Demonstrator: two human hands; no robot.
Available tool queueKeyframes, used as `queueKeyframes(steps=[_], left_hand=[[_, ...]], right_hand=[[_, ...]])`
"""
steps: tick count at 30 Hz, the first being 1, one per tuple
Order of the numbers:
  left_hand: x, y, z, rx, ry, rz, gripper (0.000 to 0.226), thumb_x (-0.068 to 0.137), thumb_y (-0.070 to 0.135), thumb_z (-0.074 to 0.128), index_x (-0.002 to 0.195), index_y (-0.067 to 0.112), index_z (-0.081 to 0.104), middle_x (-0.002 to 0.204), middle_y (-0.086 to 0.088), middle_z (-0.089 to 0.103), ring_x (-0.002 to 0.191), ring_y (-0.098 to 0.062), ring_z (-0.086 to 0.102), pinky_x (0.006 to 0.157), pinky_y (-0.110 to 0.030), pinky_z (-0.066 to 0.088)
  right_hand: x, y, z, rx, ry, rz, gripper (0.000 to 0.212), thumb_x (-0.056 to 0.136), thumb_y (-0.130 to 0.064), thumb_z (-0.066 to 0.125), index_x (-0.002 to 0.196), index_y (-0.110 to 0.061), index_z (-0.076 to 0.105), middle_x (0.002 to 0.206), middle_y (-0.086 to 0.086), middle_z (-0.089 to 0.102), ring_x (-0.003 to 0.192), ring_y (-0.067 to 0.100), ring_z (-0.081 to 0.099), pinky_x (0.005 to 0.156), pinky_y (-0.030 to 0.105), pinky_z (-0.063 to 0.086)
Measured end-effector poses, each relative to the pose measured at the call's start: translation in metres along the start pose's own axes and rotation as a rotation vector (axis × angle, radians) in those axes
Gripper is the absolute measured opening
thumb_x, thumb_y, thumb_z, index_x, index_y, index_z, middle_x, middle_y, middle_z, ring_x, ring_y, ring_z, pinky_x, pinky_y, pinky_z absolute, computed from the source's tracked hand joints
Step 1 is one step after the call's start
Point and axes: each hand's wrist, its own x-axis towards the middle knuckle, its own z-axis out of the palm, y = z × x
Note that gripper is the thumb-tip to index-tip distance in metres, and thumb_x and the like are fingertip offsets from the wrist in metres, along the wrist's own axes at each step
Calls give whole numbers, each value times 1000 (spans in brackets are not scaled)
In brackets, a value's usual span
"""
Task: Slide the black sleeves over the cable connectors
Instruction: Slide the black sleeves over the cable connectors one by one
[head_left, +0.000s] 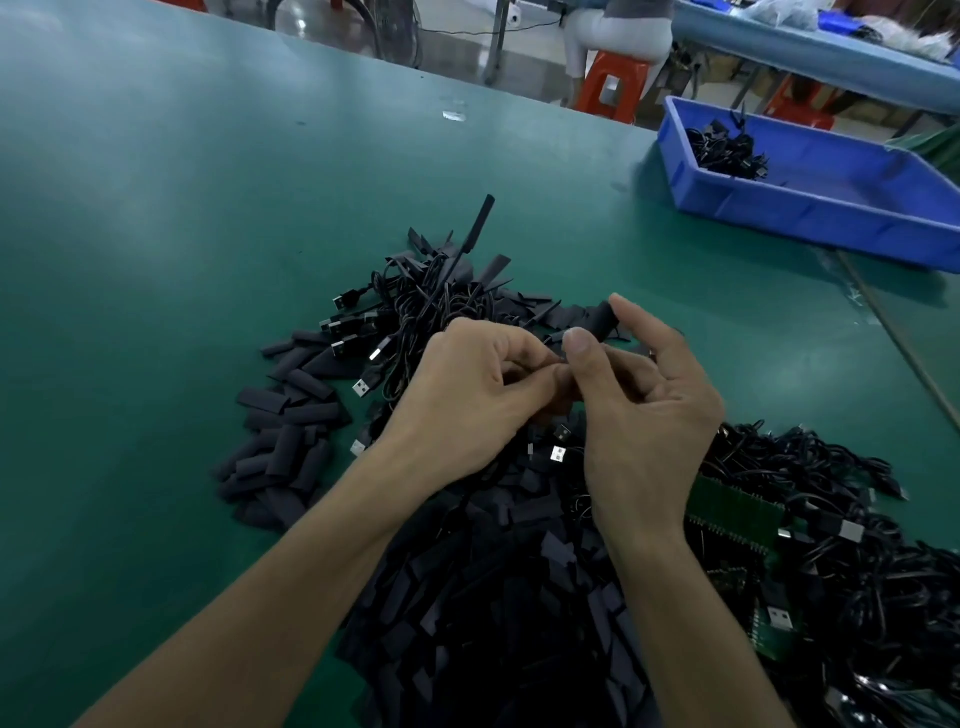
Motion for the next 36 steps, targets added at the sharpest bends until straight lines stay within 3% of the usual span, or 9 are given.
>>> queueKeyframes(steps=[4,10,14,17,20,23,25,32,36], left_hand=[[-1,1,3,-13,45,26,10,95,18,69,92,14,78,77,3,78,70,-9,75,67,-27,61],[5,1,-14,45,184,25,12,92,25,72,80,22,74,71,8,75,63,-9,72,64,-24,58],[14,2,-38,-17,419,14,16,87,34,75,72,28,75,69,5,75,60,-10,68,66,-32,59],[33,0,-50,167,527,-1,23,85,37,71,64,28,70,60,12,70,53,-3,63,60,-25,51],[54,-5,-55,368,539,-69,22,87,35,70,68,25,67,62,15,65,63,-8,66,67,-25,50],[66,-20,-46,474,505,-194,19,91,33,67,75,24,65,73,4,66,76,-20,64,72,-33,50],[69,-30,-40,489,514,-280,24,94,30,61,72,26,54,81,0,64,80,-24,59,71,-33,41],[80,-32,-32,436,580,-382,12,99,31,55,91,23,51,98,3,58,83,-21,52,71,-36,36],[76,-31,-31,453,622,-290,11,99,32,57,96,23,51,100,5,59,82,-16,53,63,-30,34]], right_hand=[[0,-2,5,-7,-33,1,29,92,-24,71,116,-38,63,83,-2,77,76,14,74,70,34,61],[16,-1,-16,-84,-197,153,28,103,-26,54,124,-44,54,81,-1,76,70,17,75,63,24,59],[35,0,-50,-417,-331,177,20,99,-20,60,107,-38,66,79,-6,75,73,7,72,68,23,58],[48,-6,-72,-744,-603,125,12,88,-29,75,95,-37,70,86,-17,71,82,-10,64,71,7,49],[50,-16,-77,-1031,-827,190,31,75,-36,86,99,-38,67,94,-19,65,88,-5,62,74,10,49],[44,-12,-72,-1342,-892,149,62,68,-43,87,122,-42,57,107,-15,50,110,13,50,98,35,46],[38,-6,-67,-1454,-906,88,71,70,-41,85,131,-45,49,108,-13,38,113,17,41,99,36,39],[39,4,-68,-1496,-961,20,70,80,-22,77,140,-40,47,108,-9,32,109,19,37,96,32,38],[48,-9,-72,-1323,-900,40,58,78,-27,76,133,-29,60,111,-11,55,113,16,54,99,32,47]])
